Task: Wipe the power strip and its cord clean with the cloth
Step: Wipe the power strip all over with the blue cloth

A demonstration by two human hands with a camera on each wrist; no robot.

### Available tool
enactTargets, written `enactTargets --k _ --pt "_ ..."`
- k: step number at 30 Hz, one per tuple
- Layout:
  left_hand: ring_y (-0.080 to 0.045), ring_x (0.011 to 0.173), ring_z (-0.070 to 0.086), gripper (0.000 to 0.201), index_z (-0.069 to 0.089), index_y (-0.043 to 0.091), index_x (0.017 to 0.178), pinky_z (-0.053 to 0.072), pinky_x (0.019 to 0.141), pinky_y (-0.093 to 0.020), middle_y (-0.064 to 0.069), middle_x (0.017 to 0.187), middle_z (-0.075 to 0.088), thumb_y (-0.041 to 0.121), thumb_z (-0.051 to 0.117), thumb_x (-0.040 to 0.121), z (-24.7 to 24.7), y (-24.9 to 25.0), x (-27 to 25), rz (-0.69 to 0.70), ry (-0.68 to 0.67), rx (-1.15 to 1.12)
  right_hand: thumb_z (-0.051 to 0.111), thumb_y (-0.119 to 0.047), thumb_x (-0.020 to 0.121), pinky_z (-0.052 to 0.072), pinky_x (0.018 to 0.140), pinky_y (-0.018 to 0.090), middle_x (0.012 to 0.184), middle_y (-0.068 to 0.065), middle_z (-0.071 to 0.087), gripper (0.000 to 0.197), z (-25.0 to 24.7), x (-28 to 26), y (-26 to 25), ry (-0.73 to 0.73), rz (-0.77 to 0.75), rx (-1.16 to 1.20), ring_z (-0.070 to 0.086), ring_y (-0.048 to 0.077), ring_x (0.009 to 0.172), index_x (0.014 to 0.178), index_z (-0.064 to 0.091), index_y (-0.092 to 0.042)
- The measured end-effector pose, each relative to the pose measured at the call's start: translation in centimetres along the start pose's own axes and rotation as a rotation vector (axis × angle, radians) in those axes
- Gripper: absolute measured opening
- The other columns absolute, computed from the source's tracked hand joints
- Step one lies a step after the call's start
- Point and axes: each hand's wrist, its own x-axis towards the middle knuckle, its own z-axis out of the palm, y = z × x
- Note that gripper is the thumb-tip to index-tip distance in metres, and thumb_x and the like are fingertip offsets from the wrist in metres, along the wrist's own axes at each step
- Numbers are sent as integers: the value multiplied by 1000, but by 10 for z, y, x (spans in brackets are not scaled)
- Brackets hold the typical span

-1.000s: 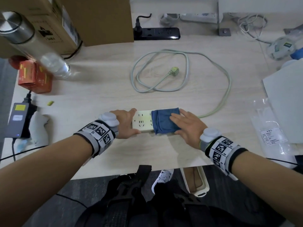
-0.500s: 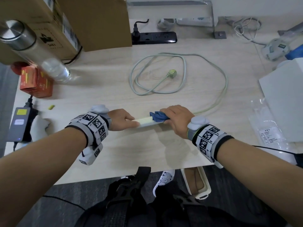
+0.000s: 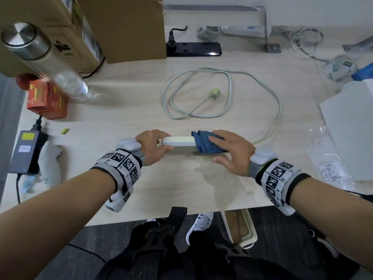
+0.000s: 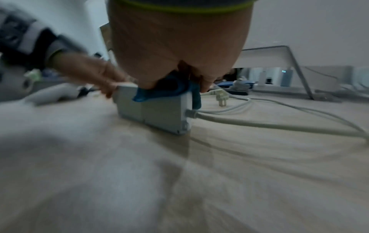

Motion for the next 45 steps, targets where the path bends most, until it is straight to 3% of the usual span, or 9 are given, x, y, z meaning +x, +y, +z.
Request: enactTargets --k 2,6,10,17,22,27,33,38,45 --pt "-14 88 59 29 65 29 112 43 74 -27 7 108 66 39 65 85 0 1 0 -7 -5 3 42 -43 97 41 102 38 129 19 58 51 3 -7 8 8 -41 -13 50 30 119 120 65 -4" --pt "-14 84 59 28 64 32 111 44 74 -27 9 108 65 41 64 85 1 0 -2 -19 -12 -6 57 -19 87 46 78 31 101 12 65 30 11 10 8 169 16 -13 56 32 90 110 70 -5" --pt "-13 79 56 28 64 34 110 39 71 -26 10 106 65 41 66 83 1 -1 -1 -48 -24 -41 69 -6 74 38 70 26 84 14 66 16 31 41 -13 203 17 49 60 35 72 88 76 -3" --pt "-19 73 51 16 55 35 94 37 66 -27 14 76 48 40 66 84 -6 2 -2 -123 -62 -13 73 1 68 51 67 37 92 17 66 16 63 73 -62 103 -141 68 59 36 77 84 72 0" --pt "-13 76 56 29 63 38 111 42 71 -27 13 99 63 46 65 82 -5 -3 -1 -88 -42 -4 71 -2 73 50 67 35 88 19 66 12 31 43 -13 171 -185 -28 59 33 76 84 73 1" --pt "-12 77 55 31 63 34 113 39 71 -26 10 96 63 42 66 83 -7 1 -1 -96 -40 -4 70 1 69 50 66 30 85 19 67 13 9 18 19 207 -148 -104 56 30 79 81 74 2" --pt "-14 75 59 26 63 37 108 48 73 -29 11 98 64 43 65 82 -5 0 -1 -107 -57 -14 75 7 65 52 69 38 89 19 67 24 42 51 -29 181 -206 3 62 36 76 88 73 2" --pt "-15 67 58 19 63 40 101 45 61 -26 16 73 55 39 63 82 -8 -2 -3 -155 -60 -2 81 11 52 55 71 38 94 19 68 40 72 76 -79 113 -147 59 63 38 79 90 73 2" --pt "-13 73 61 25 65 42 104 43 68 -25 15 95 65 47 67 80 -5 -6 -2 -97 -28 0 69 3 71 44 73 34 88 19 67 12 14 31 6 165 -214 -83 54 29 84 82 73 2"
